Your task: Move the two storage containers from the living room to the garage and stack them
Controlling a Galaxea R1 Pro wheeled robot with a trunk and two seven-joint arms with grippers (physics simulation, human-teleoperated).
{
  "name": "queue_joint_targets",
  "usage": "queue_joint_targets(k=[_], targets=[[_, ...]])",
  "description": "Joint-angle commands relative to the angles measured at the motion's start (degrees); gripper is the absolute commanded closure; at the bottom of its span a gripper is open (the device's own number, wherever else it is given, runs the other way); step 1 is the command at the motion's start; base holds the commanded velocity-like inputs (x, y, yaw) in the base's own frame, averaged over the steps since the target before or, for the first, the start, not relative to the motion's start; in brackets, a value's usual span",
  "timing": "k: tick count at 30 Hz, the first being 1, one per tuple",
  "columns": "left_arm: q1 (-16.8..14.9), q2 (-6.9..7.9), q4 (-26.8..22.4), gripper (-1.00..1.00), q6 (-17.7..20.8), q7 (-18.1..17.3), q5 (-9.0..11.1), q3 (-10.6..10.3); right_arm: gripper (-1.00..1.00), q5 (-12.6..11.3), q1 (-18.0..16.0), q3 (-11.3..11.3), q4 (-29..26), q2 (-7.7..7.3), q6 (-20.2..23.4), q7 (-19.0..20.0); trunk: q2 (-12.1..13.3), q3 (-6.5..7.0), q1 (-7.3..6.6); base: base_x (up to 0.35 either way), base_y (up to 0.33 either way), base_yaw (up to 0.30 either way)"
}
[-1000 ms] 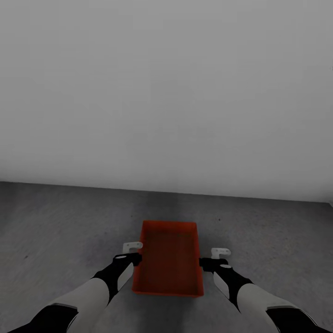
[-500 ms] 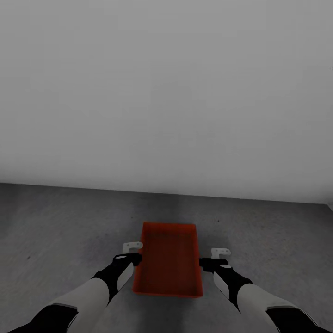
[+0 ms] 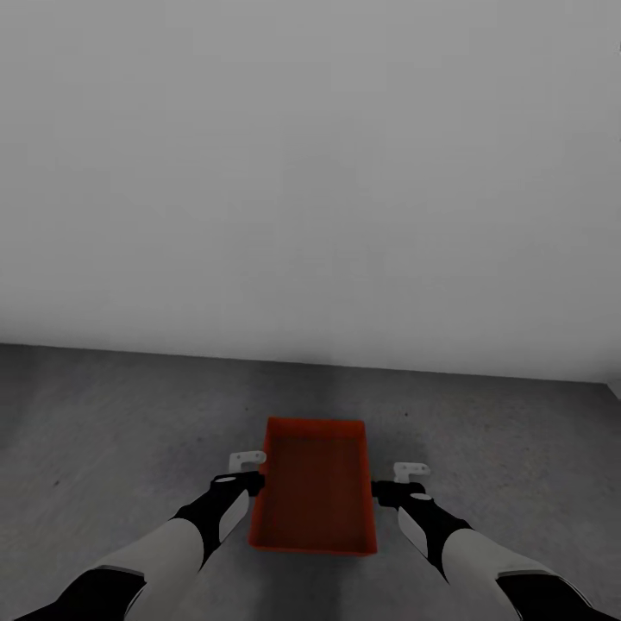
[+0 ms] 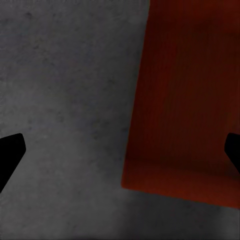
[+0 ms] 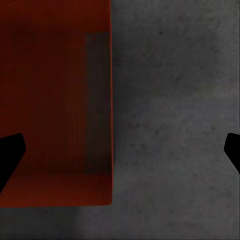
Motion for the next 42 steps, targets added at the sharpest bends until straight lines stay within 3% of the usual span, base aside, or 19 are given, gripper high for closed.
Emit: queue_joint_targets(k=[1,28,32,36,42], targets=[[0.0,0.02,-0.1,-1.0,0.3,0.3,0.6,-0.5,-1.0,-0.4,0.0,0.2,0.0,0.0,0.0,-0.2,0.4,0.15,-0.23,0.0,0.0,0.0],[0.0,0.02,0.0,-1.0,0.4,0.3,0.6,-0.5,-1.0,-0.5,0.0,0.2,0.2,-0.05,0.2,-0.3,11.2,5.0,-6.16,0.0,0.0,0.0],[0.0,0.08,0.3,-1.0,0.4,0.1,0.6,-0.7,-1.0,-0.4,0.0,0.2,2.9,-0.19,0.0,-0.4,12.8,5.71,-7.04,0.0,0.0,0.0],[0.0,0.33,0.9,-1.0,0.4,-0.1,0.8,-0.8,-1.0,-0.4,0.0,0.2,6.3,-1.78,-0.2,-0.1,14.4,6.43,-7.92,0.0,0.0,0.0],[0.0,1.53,4.4,-1.0,0.4,-0.1,1.5,-0.8,-1.0,-0.5,0.6,0.2,8.3,-6.28,0.0,0.8,16.8,7.51,-9.23,0.0,0.0,0.0]])
